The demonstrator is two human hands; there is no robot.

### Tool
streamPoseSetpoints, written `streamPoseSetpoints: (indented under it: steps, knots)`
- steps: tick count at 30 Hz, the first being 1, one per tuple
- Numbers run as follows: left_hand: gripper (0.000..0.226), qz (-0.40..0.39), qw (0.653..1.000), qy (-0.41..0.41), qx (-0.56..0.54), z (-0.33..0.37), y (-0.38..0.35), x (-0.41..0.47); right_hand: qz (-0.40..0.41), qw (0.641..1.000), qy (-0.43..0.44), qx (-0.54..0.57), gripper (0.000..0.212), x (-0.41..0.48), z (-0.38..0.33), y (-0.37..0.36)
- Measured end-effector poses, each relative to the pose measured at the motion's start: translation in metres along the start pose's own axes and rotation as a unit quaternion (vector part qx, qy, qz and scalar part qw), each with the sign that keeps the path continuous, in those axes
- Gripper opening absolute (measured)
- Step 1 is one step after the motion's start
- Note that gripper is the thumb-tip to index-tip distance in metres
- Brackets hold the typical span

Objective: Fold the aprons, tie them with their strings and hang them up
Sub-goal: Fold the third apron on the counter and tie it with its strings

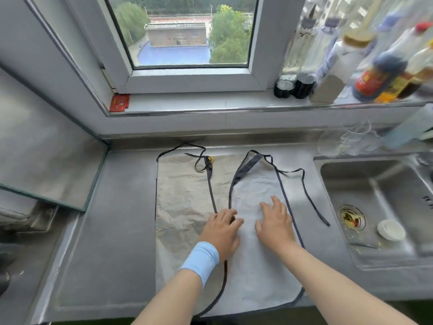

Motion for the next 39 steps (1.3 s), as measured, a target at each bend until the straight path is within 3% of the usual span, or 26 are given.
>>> streamPoseSetpoints:
  steps: [6,11,15,17,20,22,24,28,32,36,37,39]
  knots:
    - [0.050,-0.068,0.997,0.047,-0.011,0.054,-0.037,0.009,-0.017,0.988,-0.147,0.048,0.077,-0.027,0.036,0.004]
    - [0.056,-0.105,0.992,0.064,0.010,0.057,-0.032,0.016,-0.030,0.952,-0.250,0.175,0.105,-0.027,0.053,0.005]
    - [0.061,-0.133,0.987,0.088,-0.035,0.054,-0.026,0.020,-0.056,0.939,-0.276,0.196,0.069,-0.025,0.058,0.013]
    - [0.061,-0.119,0.974,0.142,-0.129,0.051,-0.019,0.023,-0.079,0.932,-0.282,0.213,0.042,-0.023,0.054,0.020]
    - [0.045,-0.067,0.894,0.271,-0.351,0.043,0.004,0.026,-0.119,0.934,-0.232,0.246,0.024,-0.016,0.036,0.038]
    - [0.026,-0.021,0.834,0.314,-0.453,0.035,0.026,0.031,-0.128,0.937,-0.175,0.272,0.016,-0.010,0.017,0.056]
    - [0.014,-0.004,0.784,0.347,-0.515,0.023,0.051,0.029,-0.125,0.938,-0.109,0.305,0.023,-0.008,-0.010,0.075]
    - [0.035,-0.071,0.697,0.407,-0.587,-0.008,0.084,0.006,-0.144,0.935,0.022,0.323,0.029,-0.012,-0.081,0.083]
    - [0.056,-0.089,0.664,0.462,-0.581,-0.053,0.092,-0.030,-0.199,0.919,0.105,0.324,0.027,-0.032,-0.145,0.067]
    - [0.033,-0.090,0.698,0.495,-0.509,-0.101,0.083,-0.072,-0.279,0.872,0.027,0.401,0.033,-0.047,-0.177,0.041]
    - [0.026,-0.081,0.706,0.503,-0.492,-0.112,0.079,-0.081,-0.267,0.877,0.014,0.399,0.033,-0.049,-0.181,0.035]
    - [0.015,-0.043,0.713,0.522,-0.467,-0.136,0.071,-0.101,-0.209,0.925,0.018,0.318,0.024,-0.050,-0.185,0.024]
Point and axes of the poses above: each hand's wrist, its own x-axis towards the middle knuckle, its own y-axis out of the back of the hand, z = x × y, the point moved 4 cm from there along x, towards the middle knuckle, and after that the axes turned 8 degrees about z, right-handed, at the moved point
